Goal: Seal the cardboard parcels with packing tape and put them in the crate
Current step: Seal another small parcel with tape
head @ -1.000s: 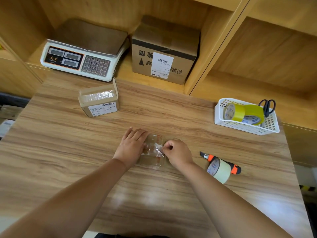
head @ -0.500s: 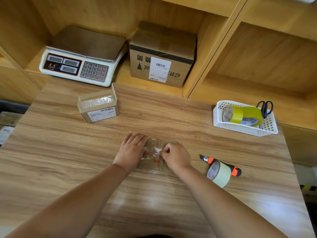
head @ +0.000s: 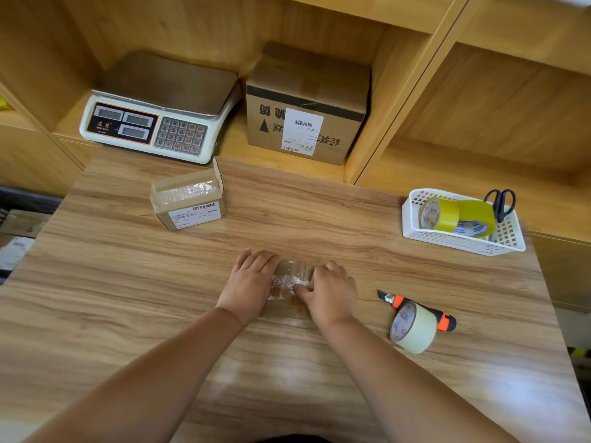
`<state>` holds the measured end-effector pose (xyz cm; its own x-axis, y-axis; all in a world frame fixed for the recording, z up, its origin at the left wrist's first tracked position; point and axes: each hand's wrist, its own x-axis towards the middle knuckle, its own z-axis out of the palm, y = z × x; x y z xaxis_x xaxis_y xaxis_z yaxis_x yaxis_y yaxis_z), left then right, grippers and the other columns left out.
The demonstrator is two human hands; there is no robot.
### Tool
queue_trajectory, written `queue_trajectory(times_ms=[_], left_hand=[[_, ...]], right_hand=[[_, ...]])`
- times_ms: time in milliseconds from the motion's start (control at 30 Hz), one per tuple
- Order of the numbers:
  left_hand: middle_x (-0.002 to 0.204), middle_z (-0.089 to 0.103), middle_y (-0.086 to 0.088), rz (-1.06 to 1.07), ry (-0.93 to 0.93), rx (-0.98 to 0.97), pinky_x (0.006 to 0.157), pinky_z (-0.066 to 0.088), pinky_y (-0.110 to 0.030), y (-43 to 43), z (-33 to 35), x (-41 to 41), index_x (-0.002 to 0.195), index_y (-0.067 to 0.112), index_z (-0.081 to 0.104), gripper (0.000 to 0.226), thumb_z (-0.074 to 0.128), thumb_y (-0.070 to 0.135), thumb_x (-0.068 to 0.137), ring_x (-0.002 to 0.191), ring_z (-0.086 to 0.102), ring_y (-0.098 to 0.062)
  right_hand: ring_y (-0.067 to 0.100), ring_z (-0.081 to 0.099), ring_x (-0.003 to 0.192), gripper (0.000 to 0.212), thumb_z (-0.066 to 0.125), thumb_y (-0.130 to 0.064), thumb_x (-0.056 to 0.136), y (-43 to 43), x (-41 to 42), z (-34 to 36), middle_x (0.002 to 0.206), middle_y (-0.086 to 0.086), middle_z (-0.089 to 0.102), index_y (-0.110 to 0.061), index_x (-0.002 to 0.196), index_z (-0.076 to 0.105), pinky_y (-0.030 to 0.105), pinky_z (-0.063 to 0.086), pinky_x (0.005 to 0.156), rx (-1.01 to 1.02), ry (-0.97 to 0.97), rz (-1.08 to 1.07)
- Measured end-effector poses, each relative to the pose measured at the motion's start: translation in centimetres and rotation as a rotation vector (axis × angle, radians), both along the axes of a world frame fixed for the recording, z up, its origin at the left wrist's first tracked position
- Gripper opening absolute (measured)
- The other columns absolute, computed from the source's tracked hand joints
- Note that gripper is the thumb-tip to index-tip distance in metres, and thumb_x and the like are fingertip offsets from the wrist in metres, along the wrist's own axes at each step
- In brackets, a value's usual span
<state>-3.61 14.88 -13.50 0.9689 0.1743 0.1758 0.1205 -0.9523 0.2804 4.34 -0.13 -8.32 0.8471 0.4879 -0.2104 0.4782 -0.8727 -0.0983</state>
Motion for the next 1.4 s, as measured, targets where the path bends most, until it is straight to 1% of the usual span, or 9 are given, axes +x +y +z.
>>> queue_trajectory(times_ms=[167,300,400,500,700,967,1100,1267,1400], left_hand=[[0.117,0.063,-0.003,-0.009,0.014,-0.023,0.108,0.023,-0.037,0.1,0.1,0.0,0.122,0.01,0.06,0.047,0.035,0.016,0.083,0.11,0.059,-0.021],[0.116,0.064,-0.003,-0.01,0.015,-0.042,0.108,0.022,-0.037,0.1,0.2,-0.1,0.122,0.009,0.06,0.047,0.034,0.015,0.083,0.111,0.059,-0.022],[0.117,0.063,-0.004,-0.012,0.051,-0.047,0.108,0.021,-0.037,0.0,0.3,-0.1,0.123,0.008,0.06,0.048,0.032,0.015,0.085,0.112,0.06,-0.024],[0.119,0.062,-0.004,-0.015,0.074,-0.044,0.11,0.019,-0.036,0.1,0.2,-0.1,0.124,0.009,0.059,0.049,0.033,0.016,0.082,0.114,0.058,-0.023],[0.13,0.055,-0.006,-0.018,0.111,-0.108,0.116,0.013,-0.036,0.0,0.7,-0.2,0.134,0.008,0.051,0.06,0.063,-0.001,0.076,0.126,0.049,-0.024],[0.13,0.055,-0.007,-0.017,0.113,-0.13,0.115,0.015,-0.04,-0.1,1.5,-0.3,0.135,0.009,0.051,0.063,0.064,-0.007,0.075,0.126,0.05,-0.025],[0.136,0.051,-0.005,0.0,0.151,-0.147,0.117,0.01,-0.036,-0.3,2.2,-0.3,0.139,0.01,0.046,0.056,0.055,-0.004,0.085,0.131,0.043,-0.024],[0.138,0.053,-0.007,-0.07,0.193,0.083,0.115,0.01,-0.039,-1.1,3.1,-0.4,0.134,0.007,0.052,0.058,0.033,0.044,0.093,0.134,0.043,-0.023],[0.155,-0.016,0.0,-0.319,0.422,0.195,0.116,-0.017,-0.039,-3.1,3.6,-0.7,0.147,0.017,-0.012,0.084,0.025,0.067,0.089,0.142,-0.02,-0.013]], right_hand=[[0.022,0.053,0.097,0.059,0.069,-0.057,0.073,-0.4,-0.3,0.5,0.106,0.004,0.052,-0.012,0.107,0.055,0.033,0.044,0.081,0.07,-0.105,-0.034],[0.024,0.058,0.115,0.059,0.07,-0.047,0.076,-2.1,-1.2,-0.3,0.124,0.008,0.061,-0.008,0.119,0.061,0.04,0.045,0.099,0.125,-0.205,0.39],[0.022,0.034,0.139,0.065,0.032,-0.051,0.095,-3.5,-2.6,-1.2,0.145,0.01,0.045,-0.005,0.138,0.046,0.045,0.023,0.116,-0.003,-0.075,0.644],[0.021,0.021,0.143,0.072,0.009,-0.053,0.099,-2.9,-3.3,-1.1,0.151,0.01,0.031,-0.004,0.145,0.032,0.041,0.013,0.113,-0.088,0.07,0.596],[0.014,-0.032,0.136,0.081,-0.011,-0.062,0.081,-2.1,-3.2,-0.6,0.149,0.0,-0.024,-0.011,0.144,-0.019,0.027,-0.02,0.112,-0.003,0.158,0.637],[0.019,-0.02,0.142,0.086,-0.013,-0.066,0.084,-5.3,-1.5,-0.5,0.154,0.005,-0.015,-0.007,0.148,-0.013,0.032,-0.013,0.114,-0.129,0.14,0.672],[0.023,0.024,0.142,0.081,0.005,-0.061,0.097,-6.9,-0.9,0.0,0.151,0.013,0.033,0.0,0.148,0.021,0.041,0.016,0.11,-0.2,0.087,0.525],[0.019,-0.016,0.146,0.104,0.042,-0.062,0.09,-9.1,-1.0,0.5,0.154,0.006,-0.026,-0.007,0.143,-0.029,0.028,-0.01,0.116,-0.064,0.261,0.182],[0.017,0.03,0.139,0.098,0.06,-0.047,0.087,-9.0,-0.9,0.2,0.156,-0.001,0.024,-0.019,0.152,-0.009,0.027,0.03,0.107,0.14,0.47,-0.087]])
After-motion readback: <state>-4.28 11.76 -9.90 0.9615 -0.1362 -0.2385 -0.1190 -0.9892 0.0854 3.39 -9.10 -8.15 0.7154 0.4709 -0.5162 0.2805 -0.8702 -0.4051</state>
